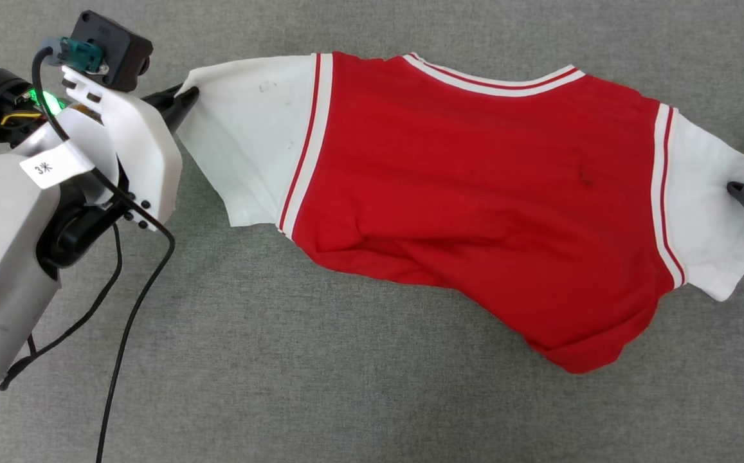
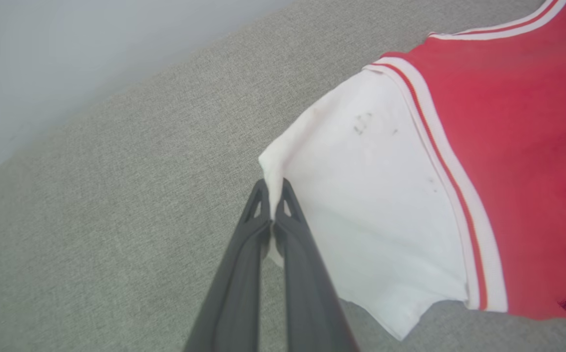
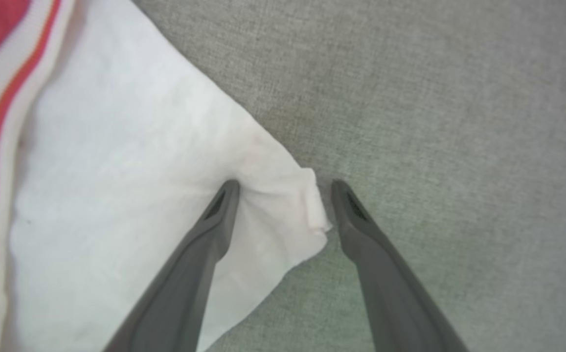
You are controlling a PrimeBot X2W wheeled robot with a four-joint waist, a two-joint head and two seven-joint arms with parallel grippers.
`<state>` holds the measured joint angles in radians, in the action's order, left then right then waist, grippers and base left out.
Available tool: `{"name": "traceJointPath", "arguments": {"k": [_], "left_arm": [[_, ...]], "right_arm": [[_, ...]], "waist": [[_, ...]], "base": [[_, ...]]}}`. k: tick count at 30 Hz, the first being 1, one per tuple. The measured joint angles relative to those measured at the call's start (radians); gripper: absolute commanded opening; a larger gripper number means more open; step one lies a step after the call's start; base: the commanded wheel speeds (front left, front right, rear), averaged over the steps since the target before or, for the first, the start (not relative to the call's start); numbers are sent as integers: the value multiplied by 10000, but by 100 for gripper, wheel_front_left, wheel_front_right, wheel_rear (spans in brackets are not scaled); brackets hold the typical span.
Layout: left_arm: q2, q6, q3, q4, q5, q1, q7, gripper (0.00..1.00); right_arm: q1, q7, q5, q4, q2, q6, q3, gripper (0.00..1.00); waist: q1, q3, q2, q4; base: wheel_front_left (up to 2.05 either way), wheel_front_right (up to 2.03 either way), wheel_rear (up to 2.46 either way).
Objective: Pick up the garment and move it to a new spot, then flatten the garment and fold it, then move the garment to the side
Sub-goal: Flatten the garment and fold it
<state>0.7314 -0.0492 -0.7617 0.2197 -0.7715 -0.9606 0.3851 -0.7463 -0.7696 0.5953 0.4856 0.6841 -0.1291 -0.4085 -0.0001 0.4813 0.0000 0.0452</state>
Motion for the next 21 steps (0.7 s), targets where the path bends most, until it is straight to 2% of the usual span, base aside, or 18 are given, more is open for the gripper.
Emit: {"name": "traceJointPath", "arguments": {"k": [1,2,9,14,21], "left_arm": [[-8,-8,-15,44,0,2,-31,0],[-23,-12,-21,94,-2,7,-100,0],[-151,-25,19,435,25,164,-800,0],[-115,84,173,343,173,275,-1475,0],[148,447,458,-523,470,333,-2217,0]], "right_arm": [[-19,138,58,40,-17,0,-73,31],[-21,330,105,69,-35,0,-153,0],[-3,1969,221,82,-88,-25,-447,0],[0,3438,253,-307,96,-23,-274,0],[70,4767,127,-1283,403,-23,445,0]], "waist": [[0,-41,0,-18],[0,-95,0,-39],[1,-773,1,-197],[1,-1499,1,-320],[1,-2520,1,-469]], "base": [[0,0,0],[0,0,0],[0,0,0],[0,0,0],[0,0,0]]}}
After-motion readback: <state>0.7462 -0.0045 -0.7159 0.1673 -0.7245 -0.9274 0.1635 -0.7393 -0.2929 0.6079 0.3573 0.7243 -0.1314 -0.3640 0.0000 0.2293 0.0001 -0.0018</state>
